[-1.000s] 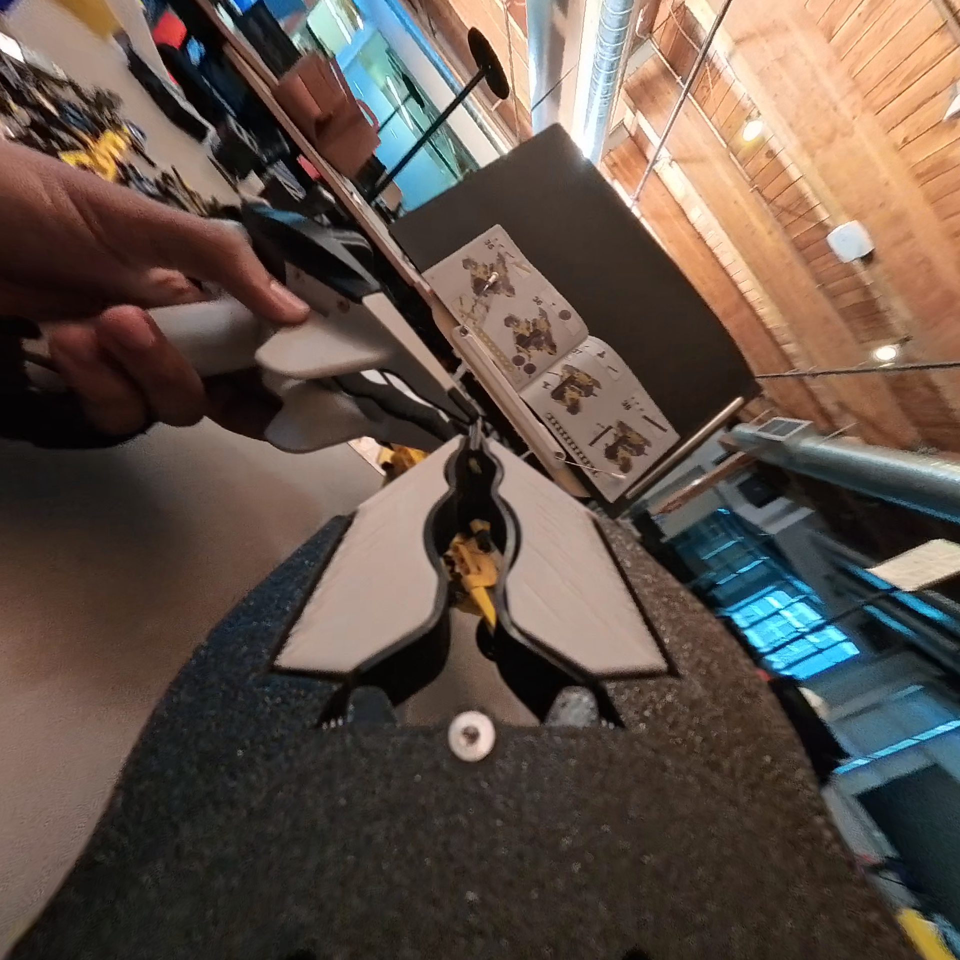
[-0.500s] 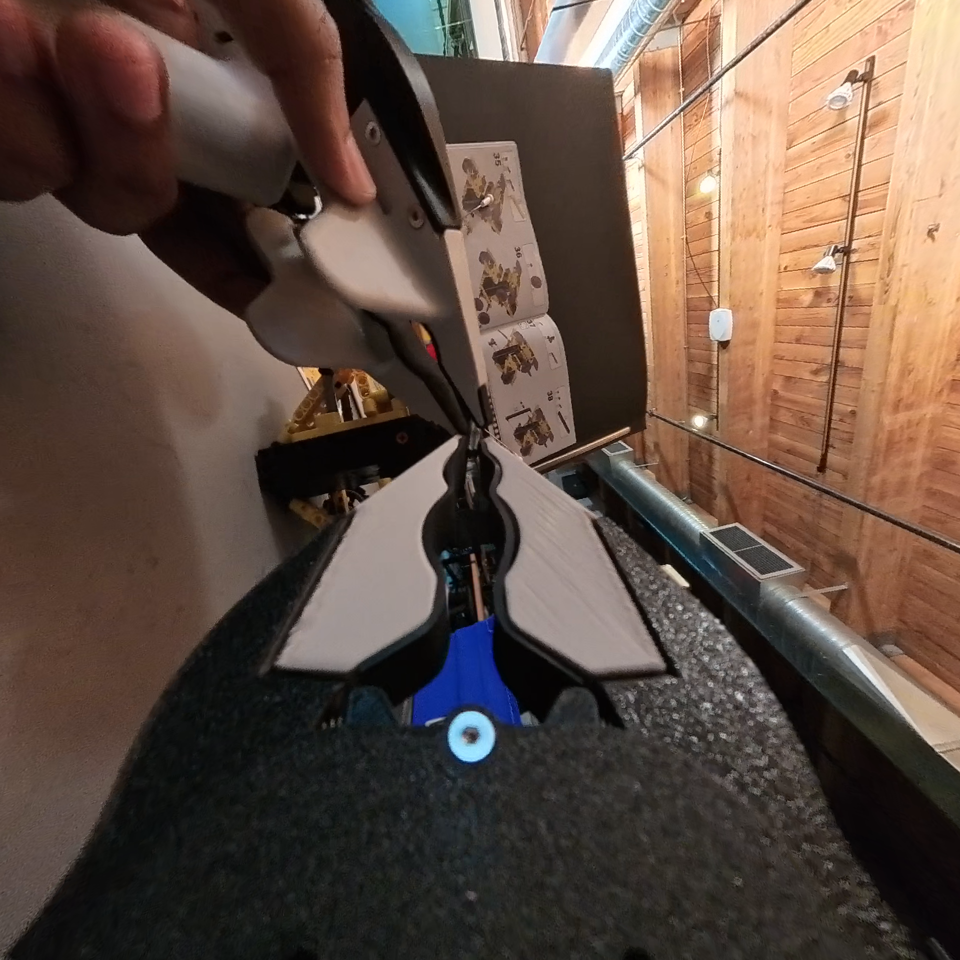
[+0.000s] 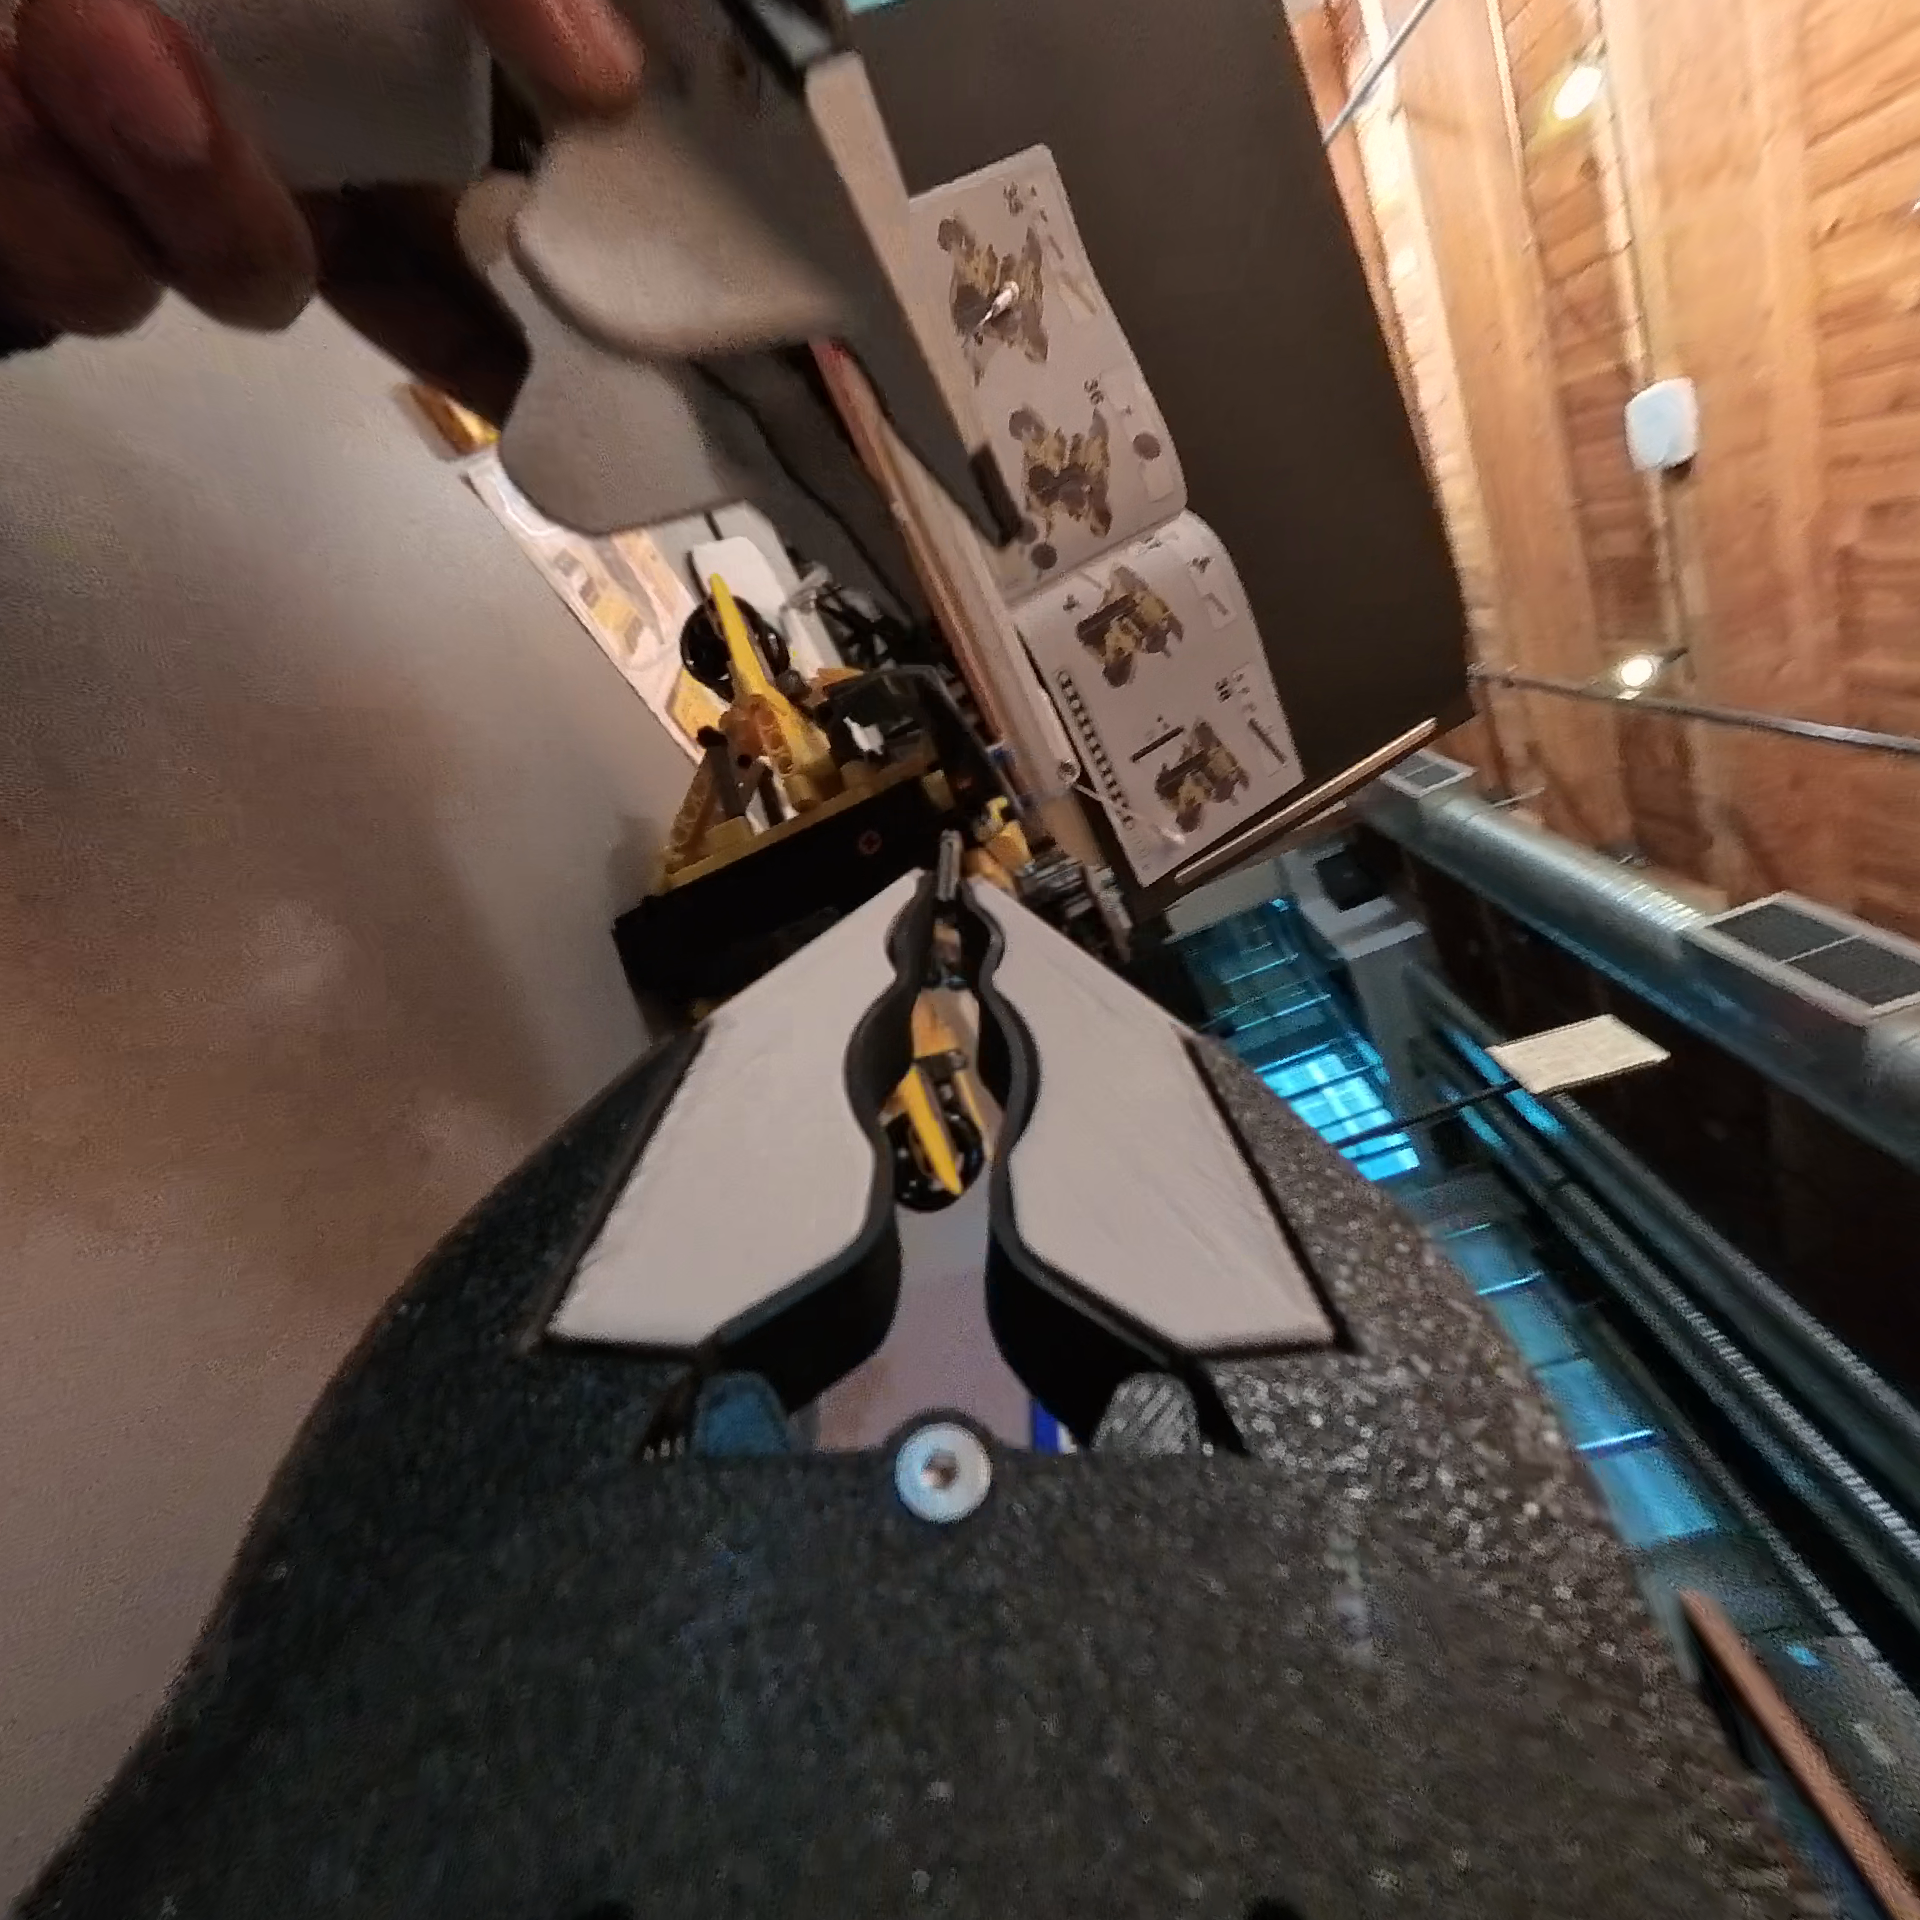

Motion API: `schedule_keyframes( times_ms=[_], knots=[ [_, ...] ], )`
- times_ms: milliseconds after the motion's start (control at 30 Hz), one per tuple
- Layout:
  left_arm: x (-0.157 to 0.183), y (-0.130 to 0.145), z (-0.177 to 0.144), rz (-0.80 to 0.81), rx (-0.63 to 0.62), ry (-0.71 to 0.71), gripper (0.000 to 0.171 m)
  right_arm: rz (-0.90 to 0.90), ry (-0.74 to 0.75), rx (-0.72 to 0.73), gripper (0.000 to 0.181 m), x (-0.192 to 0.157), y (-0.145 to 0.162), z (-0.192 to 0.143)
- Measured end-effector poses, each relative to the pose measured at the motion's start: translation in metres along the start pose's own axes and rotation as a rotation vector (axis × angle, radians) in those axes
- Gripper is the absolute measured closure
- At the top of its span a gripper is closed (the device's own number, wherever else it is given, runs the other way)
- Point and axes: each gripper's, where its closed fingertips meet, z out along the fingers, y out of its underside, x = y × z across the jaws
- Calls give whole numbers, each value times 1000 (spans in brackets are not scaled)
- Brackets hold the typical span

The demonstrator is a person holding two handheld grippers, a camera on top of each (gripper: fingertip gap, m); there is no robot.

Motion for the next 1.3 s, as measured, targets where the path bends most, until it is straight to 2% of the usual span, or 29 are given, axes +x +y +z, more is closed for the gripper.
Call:
schedule_keyframes(
  times_ms=[67, 200, 300, 367, 467, 533, 700, 800, 833, 933, 1100, 1300],
  knots=[
    [-6, -10, -7, 116, 14, -91, 135, 46, -22, -17, 178, -3, 5, 3],
    [-20, -28, -17, 366, -4, -286, 97, 131, -58, -29, 178, -6, 10, 9],
    [-22, -44, -10, 506, -45, -356, 75, 204, -90, -30, 178, -8, 12, 13],
    [-25, -42, 6, 591, -181, -377, 55, 251, -116, -33, 178, -11, 14, 17],
    [-48, -31, 22, 734, -442, -445, 49, 292, -157, -41, 178, -17, 19, 23],
    [-56, -29, 32, 751, -498, -432, 48, 296, -162, -54, 178, -16, 23, 29],
    [-63, -15, 44, 592, -529, -344, 47, 332, -175, -111, 177, -12, 45, 38],
    [-65, -2, 42, 532, -549, -315, 54, 348, -182, -123, 178, -10, 56, 40],
    [-67, 1, 41, 528, -555, -324, 54, 352, -182, -126, 178, -9, 58, 41],
    [-72, 4, 36, 555, -557, -377, 69, 323, -152, -143, 178, -6, 66, 43],
    [-68, 13, 34, 550, -578, -394, 80, 337, -122, -171, 178, 2, 81, 50],
    [-73, 13, 35, 595, -567, -429, 84, 403, -121, -130, 178, 5, 77, 38]
  ],
)
